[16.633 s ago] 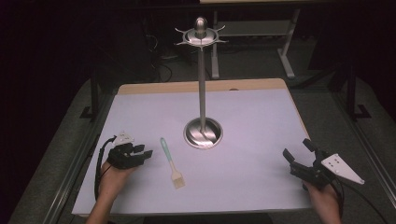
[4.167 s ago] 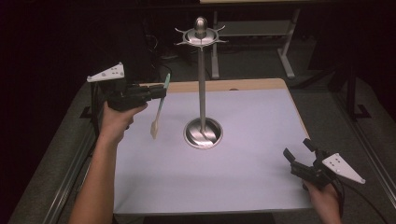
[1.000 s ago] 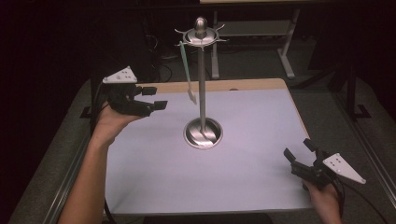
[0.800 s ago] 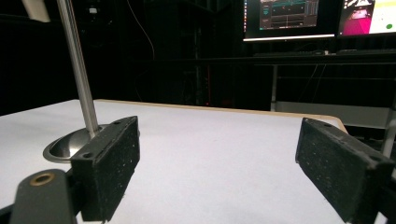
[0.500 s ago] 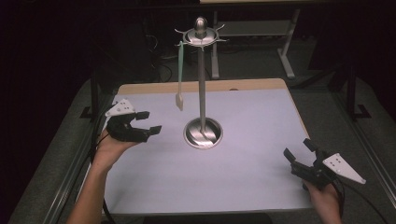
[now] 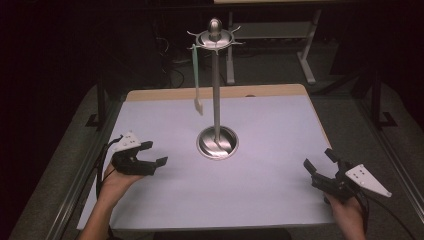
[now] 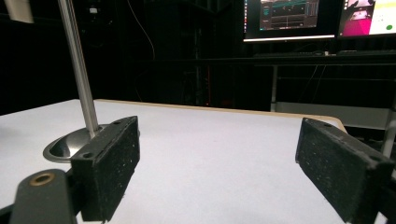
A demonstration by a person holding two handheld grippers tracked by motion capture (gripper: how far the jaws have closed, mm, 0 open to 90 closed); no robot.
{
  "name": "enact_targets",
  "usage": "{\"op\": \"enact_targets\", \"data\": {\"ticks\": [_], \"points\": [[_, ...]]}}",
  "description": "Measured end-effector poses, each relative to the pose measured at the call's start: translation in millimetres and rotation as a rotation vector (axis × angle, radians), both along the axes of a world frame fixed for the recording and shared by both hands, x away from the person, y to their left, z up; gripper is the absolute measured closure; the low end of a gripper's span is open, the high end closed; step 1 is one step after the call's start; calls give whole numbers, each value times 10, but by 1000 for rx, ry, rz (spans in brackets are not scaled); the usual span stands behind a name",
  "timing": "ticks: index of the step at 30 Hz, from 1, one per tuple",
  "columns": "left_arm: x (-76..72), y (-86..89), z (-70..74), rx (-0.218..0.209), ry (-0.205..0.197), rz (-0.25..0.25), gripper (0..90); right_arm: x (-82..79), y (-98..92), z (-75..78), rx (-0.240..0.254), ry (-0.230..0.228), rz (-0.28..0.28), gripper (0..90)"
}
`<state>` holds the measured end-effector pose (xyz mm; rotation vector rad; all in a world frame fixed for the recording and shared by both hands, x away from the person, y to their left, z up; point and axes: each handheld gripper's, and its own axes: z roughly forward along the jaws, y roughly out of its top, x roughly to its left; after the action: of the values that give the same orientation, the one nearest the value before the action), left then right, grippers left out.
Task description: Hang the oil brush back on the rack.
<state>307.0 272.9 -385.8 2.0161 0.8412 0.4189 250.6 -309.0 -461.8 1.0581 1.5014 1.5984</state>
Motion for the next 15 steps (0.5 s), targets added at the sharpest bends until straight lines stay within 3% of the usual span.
{"op": "enact_targets", "data": {"ticks": [9,15], "points": [[-204,7,-285,18,33,9,141,1,2,0,-3,-4,0,131],[-281,22,-393,25,27,14,138,0,4,0,-5,-3,0,131]]}}
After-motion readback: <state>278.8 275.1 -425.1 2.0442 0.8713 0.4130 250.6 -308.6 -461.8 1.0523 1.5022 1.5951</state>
